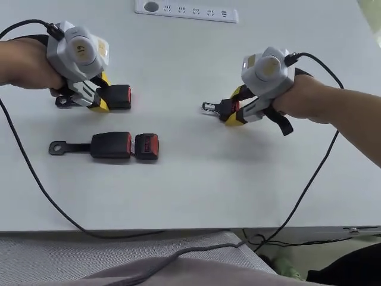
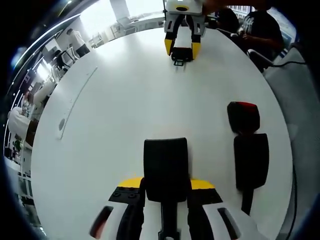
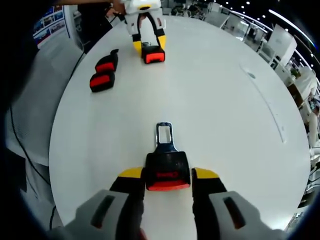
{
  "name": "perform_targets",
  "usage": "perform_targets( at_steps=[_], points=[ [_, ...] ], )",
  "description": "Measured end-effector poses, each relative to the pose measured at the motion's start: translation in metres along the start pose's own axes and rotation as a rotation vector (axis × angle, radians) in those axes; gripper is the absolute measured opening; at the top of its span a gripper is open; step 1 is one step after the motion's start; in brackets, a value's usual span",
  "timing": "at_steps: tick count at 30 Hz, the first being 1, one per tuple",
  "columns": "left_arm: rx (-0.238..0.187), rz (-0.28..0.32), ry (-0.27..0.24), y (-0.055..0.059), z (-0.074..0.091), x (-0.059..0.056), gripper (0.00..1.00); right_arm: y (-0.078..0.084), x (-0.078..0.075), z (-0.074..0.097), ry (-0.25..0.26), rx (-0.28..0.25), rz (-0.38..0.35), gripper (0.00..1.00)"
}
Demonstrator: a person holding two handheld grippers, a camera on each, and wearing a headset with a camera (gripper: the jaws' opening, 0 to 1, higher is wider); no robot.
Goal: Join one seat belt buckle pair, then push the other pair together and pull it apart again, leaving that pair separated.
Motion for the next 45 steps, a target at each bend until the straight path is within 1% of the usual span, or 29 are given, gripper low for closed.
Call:
perform_targets(
  at_steps=[2, 3, 5, 6, 7, 8, 9, 10, 11, 12, 14, 16, 18, 20, 23, 24, 25, 26, 28, 30, 31, 32, 33, 35, 38, 40, 42, 43, 45],
  points=[
    [0.002, -0.031, -0.022, -0.001, 0.001, 0.001, 0.36, -0.001, 0.001, 0.001, 0.022, 0.01, 0.013, 0.4],
    [0.006, -0.03, -0.025, 0.0, 0.002, 0.001, 0.38, -0.002, 0.0, 0.001, 0.035, 0.007, 0.039, 0.41],
    [0.017, -0.027, -0.035, 0.002, 0.005, 0.001, 0.42, -0.002, -0.004, 0.005, 0.081, 0.017, 0.1, 0.48],
    [0.015, -0.022, -0.049, 0.002, 0.008, 0.003, 0.42, 0.001, -0.008, 0.006, 0.085, 0.022, 0.095, 0.5],
    [0.013, -0.01, -0.071, 0.003, 0.012, 0.004, 0.41, 0.003, -0.007, 0.008, 0.076, 0.018, 0.084, 0.51],
    [0.009, 0.001, -0.082, 0.003, 0.016, 0.004, 0.41, 0.002, -0.004, 0.011, 0.082, 0.007, 0.072, 0.5],
    [0.002, 0.016, -0.083, 0.002, 0.023, 0.001, 0.42, 0.001, -0.003, 0.015, 0.101, -0.006, 0.07, 0.51],
    [-0.004, 0.014, -0.086, 0.001, 0.028, -0.001, 0.42, -0.001, 0.0, 0.019, 0.109, -0.013, 0.069, 0.51],
    [-0.016, 0.016, -0.099, 0.0, 0.036, -0.005, 0.43, -0.003, 0.001, 0.023, 0.117, -0.032, 0.061, 0.51],
    [-0.025, 0.023, -0.109, -0.001, 0.043, -0.01, 0.44, -0.007, 0.005, 0.027, 0.13, -0.065, 0.036, 0.51],
    [-0.035, 0.032, -0.117, 0.0, 0.051, -0.017, 0.47, -0.014, 0.012, 0.034, 0.139, -0.094, 0.012, 0.52],
    [-0.042, 0.05, -0.128, 0.003, 0.059, -0.027, 0.49, -0.019, 0.018, 0.036, 0.136, -0.107, 0.029, 0.53],
    [-0.069, 0.044, -0.137, 0.002, 0.067, -0.038, 0.5, -0.028, 0.028, 0.039, 0.133, -0.113, 0.047, 0.55],
    [-0.089, 0.068, -0.147, 0.004, 0.074, -0.047, 0.53, -0.036, 0.037, 0.041, 0.129, -0.137, 0.055, 0.56],
    [-0.102, 0.095, -0.172, 0.005, 0.082, -0.063, 0.59, -0.045, 0.049, 0.042, 0.143, -0.179, 0.049, 0.62],
    [-0.113, 0.12, -0.176, 0.006, 0.086, -0.07, 0.61, -0.049, 0.053, 0.042, 0.155, -0.203, 0.059, 0.67],
    [-0.12, 0.161, -0.189, 0.007, 0.089, -0.075, 0.63, -0.049, 0.057, 0.043, 0.156, -0.201, 0.058, 0.7],
    [-0.131, 0.199, -0.203, 0.008, 0.092, -0.081, 0.66, -0.049, 0.063, 0.043, 0.146, -0.202, 0.053, 0.7],
    [-0.14, 0.236, -0.202, 0.01, 0.096, -0.093, 0.69, -0.05, 0.07, 0.044, 0.136, -0.213, 0.052, 0.7],
    [-0.133, 0.233, -0.212, 0.013, 0.1, -0.101, 0.73, -0.049, 0.076, 0.046, 0.138, -0.219, 0.041, 0.72],
    [-0.127, 0.24, -0.232, 0.017, 0.103, -0.105, 0.74, -0.049, 0.079, 0.048, 0.149, -0.228, 0.035, 0.74],
    [-0.128, 0.25, -0.247, 0.019, 0.106, -0.107, 0.74, -0.048, 0.08, 0.049, 0.163, -0.234, 0.022, 0.76],
    [-0.144, 0.278, -0.268, 0.021, 0.109, -0.109, 0.75, -0.044, 0.081, 0.051, 0.177, -0.232, 0.0, 0.79],
    [-0.147, 0.299, -0.274, 0.024, 0.113, -0.116, 0.76, -0.039, 0.081, 0.054, 0.195, -0.23, -0.014, 0.85],
    [-0.138, 0.316, -0.287, 0.032, 0.12, -0.126, 0.8, -0.033, 0.092, 0.059, 0.214, -0.231, -0.052, 0.89],
    [-0.14, 0.343, -0.301, 0.035, 0.125, -0.13, 0.81, -0.03, 0.094, 0.063, 0.227, -0.235, -0.065, 0.92],
    [-0.146, 0.349, -0.313, 0.037, 0.131, -0.133, 0.84, -0.028, 0.099, 0.066, 0.236, -0.24, -0.081, 0.93],
    [-0.149, 0.357, -0.317, 0.041, 0.132, -0.132, 0.85, -0.027, 0.1, 0.068, 0.245, -0.24, -0.088, 0.94],
    [-0.154, 0.37, -0.338, 0.043, 0.139, -0.134, 0.87, -0.026, 0.104, 0.072, 0.26, -0.249, -0.114, 0.97]
  ],
)
Point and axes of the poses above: the centre of the closed fingertips' face, and the gripper's own axes: z roughly backward along the fingers, x roughly to its left, y roughly out of its underside, the point moved 5 cm from there along z, roughly backward along the fingers, and after that the axes turned 14 degrees about -x, right-handed, at the moved point
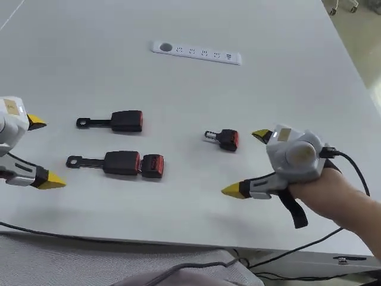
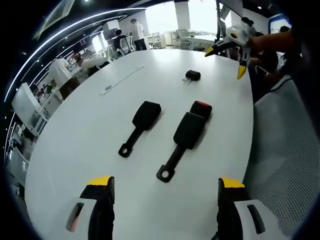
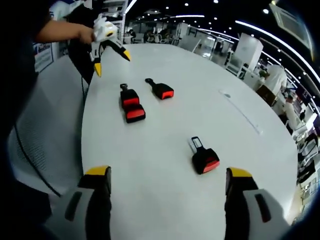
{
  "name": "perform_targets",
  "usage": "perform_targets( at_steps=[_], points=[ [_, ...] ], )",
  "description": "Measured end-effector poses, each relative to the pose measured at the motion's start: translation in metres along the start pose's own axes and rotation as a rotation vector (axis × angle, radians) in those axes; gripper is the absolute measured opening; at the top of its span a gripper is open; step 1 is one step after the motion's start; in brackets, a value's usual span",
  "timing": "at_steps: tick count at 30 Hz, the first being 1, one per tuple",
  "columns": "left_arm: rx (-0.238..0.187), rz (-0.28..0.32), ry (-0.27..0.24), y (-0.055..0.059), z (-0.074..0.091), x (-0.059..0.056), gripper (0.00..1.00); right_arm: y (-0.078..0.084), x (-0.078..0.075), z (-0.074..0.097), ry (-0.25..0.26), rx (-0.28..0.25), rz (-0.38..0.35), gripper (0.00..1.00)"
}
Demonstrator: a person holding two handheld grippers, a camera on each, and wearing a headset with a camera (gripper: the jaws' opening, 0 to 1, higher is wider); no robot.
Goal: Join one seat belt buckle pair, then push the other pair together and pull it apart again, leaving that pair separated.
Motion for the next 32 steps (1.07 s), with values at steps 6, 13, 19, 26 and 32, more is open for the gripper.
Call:
perform_targets(
  at_steps=[6, 13, 19, 26, 32],
  points=[
    [0.021, 0.092, -0.03, 0.013, 0.016, -0.005, 0.99, -0.001, 0.007, 0.01, 0.036, -0.013, -0.032, 1.0],
    [0.012, 0.093, -0.104, 0.021, 0.023, -0.004, 1.0, -0.006, 0.012, 0.007, 0.051, -0.026, -0.065, 1.0],
    [0.003, 0.101, -0.114, 0.022, 0.028, -0.013, 1.0, -0.021, 0.015, 0.009, 0.067, -0.061, -0.088, 1.0],
    [-0.013, 0.128, -0.15, 0.023, 0.036, -0.01, 0.99, -0.019, 0.013, 0.011, 0.074, -0.052, -0.088, 1.0],
    [-0.026, 0.137, -0.171, 0.019, 0.04, -0.011, 0.99, -0.015, 0.013, 0.013, 0.082, -0.042, -0.094, 1.0]
  ],
)
Point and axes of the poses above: the centre of the closed fingertips' face, and the gripper's own axes: z roughly backward along the fingers, x roughly to its left, y roughly out of its underside, the point moved 5 cm from there along z, roughly backward along the fingers, and after that the axes turned 14 degrees about -x, right-handed, at the moved point
